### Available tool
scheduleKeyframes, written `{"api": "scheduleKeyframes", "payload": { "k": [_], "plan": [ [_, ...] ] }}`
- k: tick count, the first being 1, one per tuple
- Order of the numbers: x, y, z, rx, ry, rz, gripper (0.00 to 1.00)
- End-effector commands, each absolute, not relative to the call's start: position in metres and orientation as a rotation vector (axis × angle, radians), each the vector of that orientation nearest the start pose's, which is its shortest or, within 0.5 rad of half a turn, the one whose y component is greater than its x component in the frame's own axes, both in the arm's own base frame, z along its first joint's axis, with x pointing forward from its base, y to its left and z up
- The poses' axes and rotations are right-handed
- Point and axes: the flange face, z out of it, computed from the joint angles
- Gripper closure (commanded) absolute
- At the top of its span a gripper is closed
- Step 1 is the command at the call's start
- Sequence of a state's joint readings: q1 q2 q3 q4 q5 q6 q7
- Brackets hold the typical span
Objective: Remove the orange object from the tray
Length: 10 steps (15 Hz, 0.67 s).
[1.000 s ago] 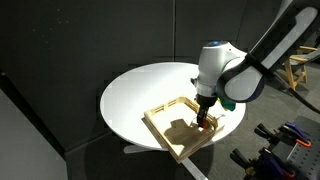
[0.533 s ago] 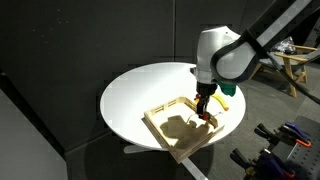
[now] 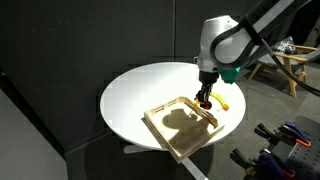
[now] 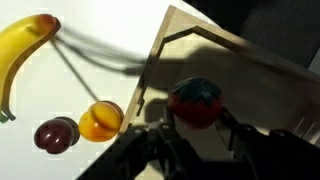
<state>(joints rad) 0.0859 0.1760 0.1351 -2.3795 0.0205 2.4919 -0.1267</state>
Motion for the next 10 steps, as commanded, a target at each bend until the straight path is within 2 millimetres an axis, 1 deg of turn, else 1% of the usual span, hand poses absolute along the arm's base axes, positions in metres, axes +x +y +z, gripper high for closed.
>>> {"api": "scheduleKeyframes", "payload": {
  "k": [1,5,10],
  "plan": [
    [0.497,0.087,0.257,-3.064,-0.443,0.074,0.79],
    [0.506,0.060,0.261,-3.084,-0.348,0.041,0.79],
    [0.515,0.024,0.260,-3.096,-0.236,0.019,0.79]
  ]
}}
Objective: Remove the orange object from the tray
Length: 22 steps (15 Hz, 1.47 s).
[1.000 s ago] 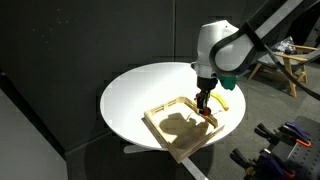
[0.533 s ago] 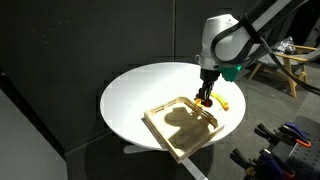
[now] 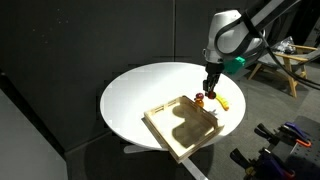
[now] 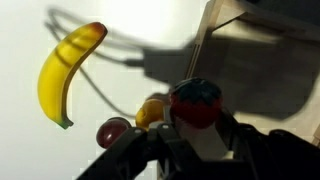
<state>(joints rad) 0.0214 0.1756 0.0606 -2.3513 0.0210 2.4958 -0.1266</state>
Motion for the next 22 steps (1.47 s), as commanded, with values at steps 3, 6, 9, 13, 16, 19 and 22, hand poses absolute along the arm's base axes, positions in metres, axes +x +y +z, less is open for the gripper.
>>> {"api": "scheduleKeyframes", "payload": {
  "k": [3,6,9,13,16,19,22],
  "plan": [
    [0.517,0.004,0.259,-3.080,-0.153,-0.014,0.79],
    [0.521,-0.014,0.260,-3.062,-0.068,-0.068,0.79],
    [0.526,-0.033,0.259,-3.058,0.016,-0.111,0.79],
    [0.530,-0.059,0.257,-3.083,0.115,-0.151,0.79],
    [0.534,-0.077,0.253,-3.093,0.200,-0.147,0.79],
    [0.537,-0.086,0.249,-3.089,0.248,-0.126,0.79],
    [0.531,-0.083,0.246,-3.089,0.224,-0.124,0.79]
  ]
}}
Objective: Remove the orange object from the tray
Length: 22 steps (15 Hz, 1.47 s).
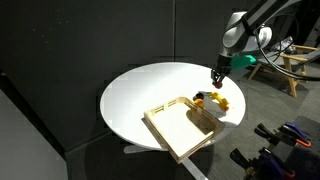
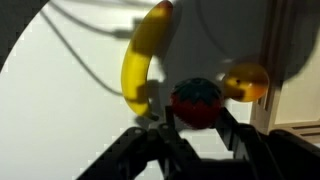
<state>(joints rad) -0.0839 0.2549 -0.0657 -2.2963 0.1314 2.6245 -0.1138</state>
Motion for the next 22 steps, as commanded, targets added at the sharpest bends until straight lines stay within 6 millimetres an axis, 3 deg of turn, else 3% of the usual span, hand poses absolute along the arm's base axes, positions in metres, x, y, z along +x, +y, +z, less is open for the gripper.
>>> {"api": "scheduleKeyframes", "payload": {
  "k": [1,9,10,22],
  "plan": [
    [0.531,-0.083,0.244,-3.089,0.225,-0.121,0.54],
    [0.530,-0.082,0.242,-3.089,0.222,-0.115,0.54],
    [0.530,-0.082,0.242,-3.089,0.222,-0.115,0.79],
    [0.553,-0.129,0.251,-3.086,0.401,-0.177,0.79]
  ]
}}
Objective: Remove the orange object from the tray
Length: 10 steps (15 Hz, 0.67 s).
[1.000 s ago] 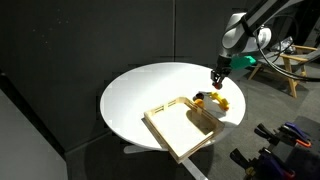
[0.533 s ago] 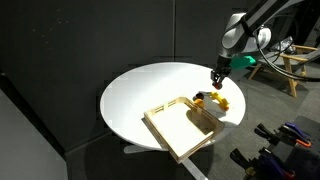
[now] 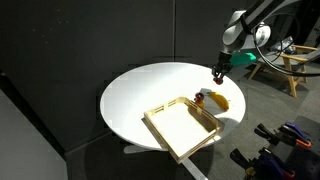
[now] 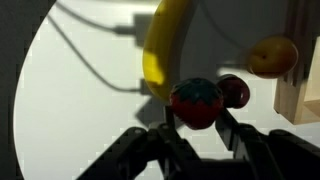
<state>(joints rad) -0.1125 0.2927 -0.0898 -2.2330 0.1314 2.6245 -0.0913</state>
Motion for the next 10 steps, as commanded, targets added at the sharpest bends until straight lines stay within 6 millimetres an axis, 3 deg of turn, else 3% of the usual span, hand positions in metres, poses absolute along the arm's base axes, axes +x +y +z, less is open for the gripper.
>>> {"api": "scheduleKeyframes", "payload": {
  "k": [1,10],
  "plan": [
    [0.553,-0.135,0.252,-3.085,0.418,-0.178,0.79],
    [0.555,-0.182,0.242,-3.075,0.572,-0.163,0.79]
  ]
}}
